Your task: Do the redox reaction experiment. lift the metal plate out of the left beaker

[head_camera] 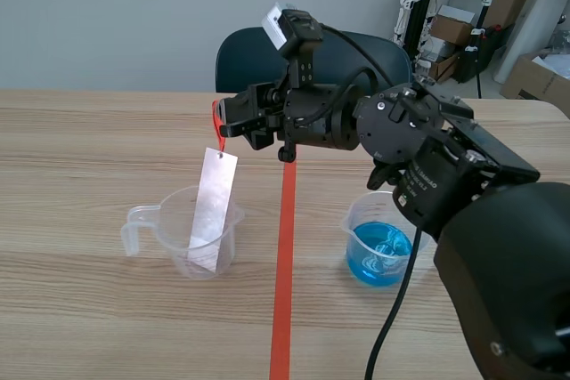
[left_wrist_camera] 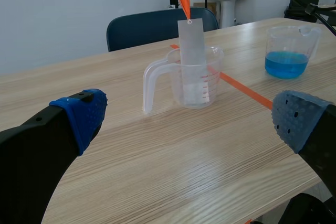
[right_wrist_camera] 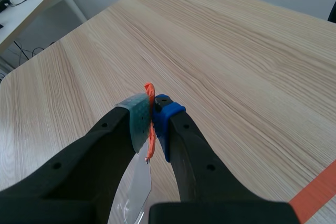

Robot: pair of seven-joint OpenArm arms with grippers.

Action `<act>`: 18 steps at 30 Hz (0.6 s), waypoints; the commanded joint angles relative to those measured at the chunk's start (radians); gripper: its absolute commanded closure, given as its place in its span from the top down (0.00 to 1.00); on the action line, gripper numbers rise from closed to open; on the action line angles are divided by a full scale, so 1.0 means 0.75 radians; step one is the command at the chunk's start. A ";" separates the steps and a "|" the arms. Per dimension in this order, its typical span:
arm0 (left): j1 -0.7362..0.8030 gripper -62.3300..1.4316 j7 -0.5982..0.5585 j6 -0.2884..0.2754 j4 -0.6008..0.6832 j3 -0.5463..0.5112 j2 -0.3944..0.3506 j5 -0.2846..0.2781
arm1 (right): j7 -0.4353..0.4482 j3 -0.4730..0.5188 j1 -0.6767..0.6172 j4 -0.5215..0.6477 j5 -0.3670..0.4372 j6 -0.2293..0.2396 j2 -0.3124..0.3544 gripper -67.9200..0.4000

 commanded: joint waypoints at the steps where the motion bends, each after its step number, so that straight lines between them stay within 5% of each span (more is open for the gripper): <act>1: 0.008 1.00 -0.061 -0.003 0.009 -0.004 -0.015 -0.004 | 0.003 -0.036 0.037 0.052 0.008 0.025 -0.005 0.01; 12: 0.008 1.00 -0.061 -0.003 0.009 -0.004 -0.015 -0.004 | -0.005 -0.183 0.029 0.068 0.012 0.025 0.009 0.01; 18: 0.008 1.00 -0.061 -0.003 0.009 -0.004 -0.015 -0.004 | -0.051 -0.185 -0.027 0.198 0.125 0.025 0.057 0.01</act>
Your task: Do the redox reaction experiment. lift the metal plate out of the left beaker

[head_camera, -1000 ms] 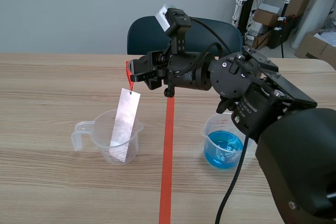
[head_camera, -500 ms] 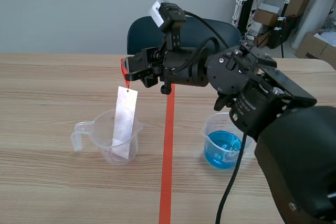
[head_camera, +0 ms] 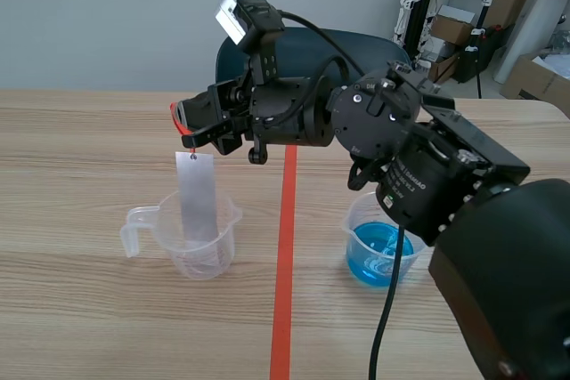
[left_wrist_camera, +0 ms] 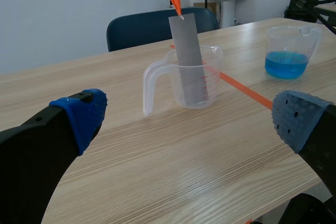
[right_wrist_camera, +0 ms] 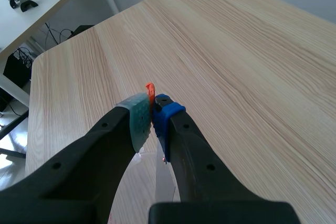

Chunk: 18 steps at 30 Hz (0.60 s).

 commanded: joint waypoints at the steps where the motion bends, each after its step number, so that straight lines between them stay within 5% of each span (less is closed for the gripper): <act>1: 0.008 1.00 -0.061 -0.003 0.009 -0.004 -0.015 -0.004 | 0.004 -0.002 -0.011 0.083 0.047 0.025 0.033 0.01; 8: 0.008 1.00 -0.061 -0.003 0.009 -0.004 -0.015 -0.004 | -0.060 -0.003 -0.069 0.277 0.132 0.025 0.082 0.01; 18: 0.007 1.00 -0.061 -0.003 0.009 -0.004 -0.015 -0.004 | -0.055 -0.111 -0.108 0.301 0.136 0.025 0.077 0.01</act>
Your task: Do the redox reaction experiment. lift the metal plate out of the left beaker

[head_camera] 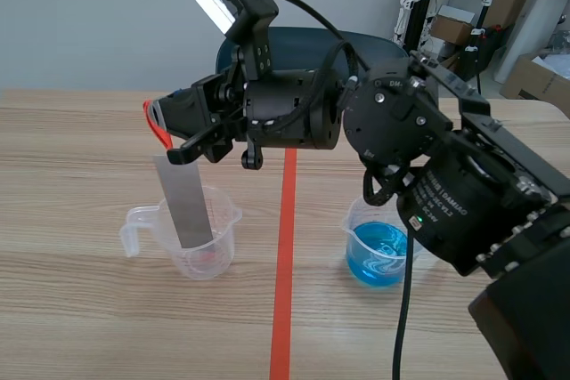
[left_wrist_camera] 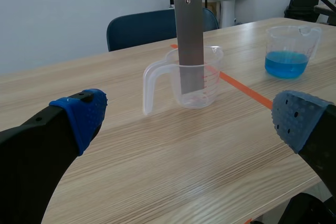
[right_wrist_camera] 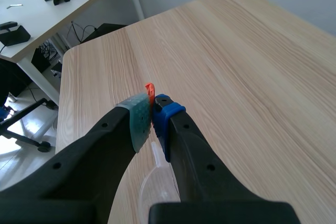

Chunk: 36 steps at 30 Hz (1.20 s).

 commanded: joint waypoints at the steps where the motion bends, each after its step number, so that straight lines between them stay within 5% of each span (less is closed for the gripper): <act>1: 0.007 1.00 -0.061 -0.003 0.009 -0.004 -0.015 -0.004 | 0.025 -0.015 0.017 -0.001 0.025 0.021 -0.011 0.01; 13: 0.007 1.00 -0.061 -0.003 0.009 -0.004 -0.015 -0.005 | 0.040 -0.025 0.007 0.028 0.013 0.021 -0.010 0.01; 26: 0.007 1.00 -0.061 -0.003 0.009 -0.004 -0.015 -0.008 | -0.076 -0.025 0.007 0.374 0.014 0.021 0.026 0.01; 36: 0.007 1.00 -0.061 -0.003 0.009 -0.004 -0.015 -0.008 | -0.076 -0.022 0.007 0.465 0.013 -0.017 0.060 0.01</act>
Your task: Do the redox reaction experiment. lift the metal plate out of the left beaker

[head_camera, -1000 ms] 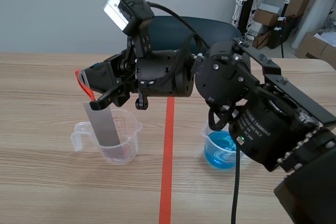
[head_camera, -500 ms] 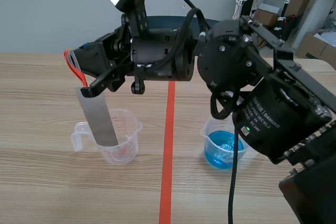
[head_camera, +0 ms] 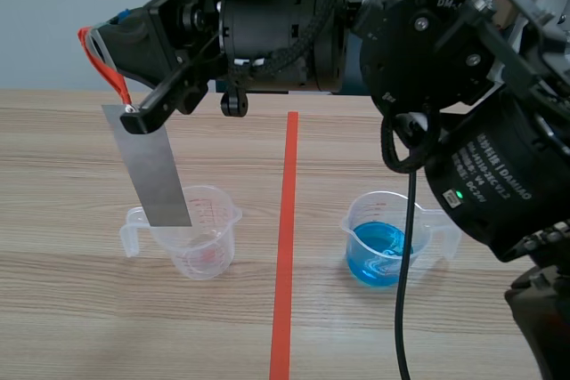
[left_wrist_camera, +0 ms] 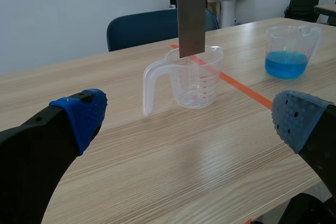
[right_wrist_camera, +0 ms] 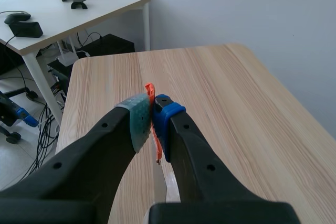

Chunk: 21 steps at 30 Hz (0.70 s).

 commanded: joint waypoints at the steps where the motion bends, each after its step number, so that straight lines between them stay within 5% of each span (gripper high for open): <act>1: 0.007 1.00 -0.061 -0.003 0.009 -0.004 -0.015 -0.008 | 0.016 0.015 0.022 0.027 0.018 -0.014 0.001 0.01; 21: 0.007 1.00 -0.061 -0.003 0.009 -0.004 -0.015 -0.008 | -0.017 0.033 0.071 0.165 0.020 -0.136 -0.001 0.01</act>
